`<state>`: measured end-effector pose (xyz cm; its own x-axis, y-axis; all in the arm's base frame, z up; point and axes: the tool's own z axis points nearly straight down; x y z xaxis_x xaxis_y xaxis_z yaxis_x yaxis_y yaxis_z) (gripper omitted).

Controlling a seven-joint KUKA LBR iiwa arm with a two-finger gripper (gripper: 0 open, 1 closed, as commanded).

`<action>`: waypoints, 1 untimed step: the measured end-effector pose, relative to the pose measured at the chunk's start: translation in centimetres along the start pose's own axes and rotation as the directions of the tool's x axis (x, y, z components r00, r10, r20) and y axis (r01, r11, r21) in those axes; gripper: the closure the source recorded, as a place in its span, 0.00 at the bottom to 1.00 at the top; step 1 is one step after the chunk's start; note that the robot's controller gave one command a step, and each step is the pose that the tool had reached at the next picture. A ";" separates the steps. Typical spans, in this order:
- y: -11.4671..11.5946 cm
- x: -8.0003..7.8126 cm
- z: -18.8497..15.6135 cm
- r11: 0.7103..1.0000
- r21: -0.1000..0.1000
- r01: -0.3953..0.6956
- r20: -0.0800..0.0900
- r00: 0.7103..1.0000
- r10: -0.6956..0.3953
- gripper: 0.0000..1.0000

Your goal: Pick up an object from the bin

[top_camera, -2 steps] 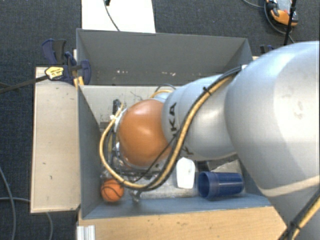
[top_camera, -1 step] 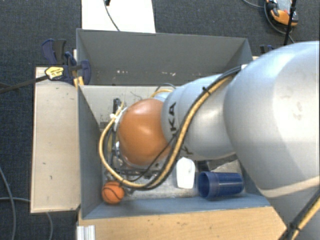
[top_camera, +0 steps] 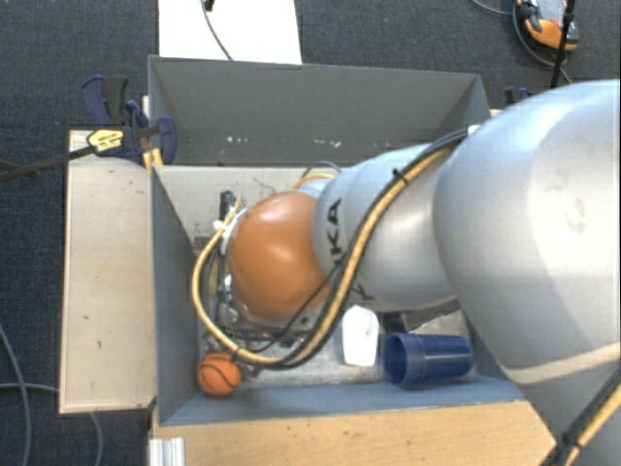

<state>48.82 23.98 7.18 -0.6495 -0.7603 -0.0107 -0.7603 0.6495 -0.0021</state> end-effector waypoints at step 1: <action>-5.8 -1.2 0.1 1.000 -0.004 0.026 -0.007 1.000 -0.026 1.00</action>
Offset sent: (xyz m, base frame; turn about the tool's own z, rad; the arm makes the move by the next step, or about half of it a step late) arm 0.0712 -0.0079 -0.0018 0.3987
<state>53.99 21.10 7.10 -0.6295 -0.7770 -0.0037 -0.7770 0.6295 0.0014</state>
